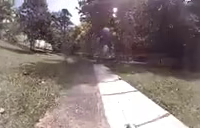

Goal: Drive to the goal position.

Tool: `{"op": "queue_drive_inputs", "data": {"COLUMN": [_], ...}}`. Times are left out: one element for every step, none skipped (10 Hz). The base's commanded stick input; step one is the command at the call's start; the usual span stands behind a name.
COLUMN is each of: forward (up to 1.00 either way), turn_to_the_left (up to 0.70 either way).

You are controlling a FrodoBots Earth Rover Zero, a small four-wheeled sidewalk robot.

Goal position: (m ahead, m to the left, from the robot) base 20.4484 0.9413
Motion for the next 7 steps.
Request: {"op": "queue_drive_inputs", "data": {"forward": [1.0, 1.0, 1.0, 1.0, 1.0, 1.0, 1.0], "turn_to_the_left": [0.0, 0.0, 0.0, 0.0, 0.0, 0.0, 0.0]}}
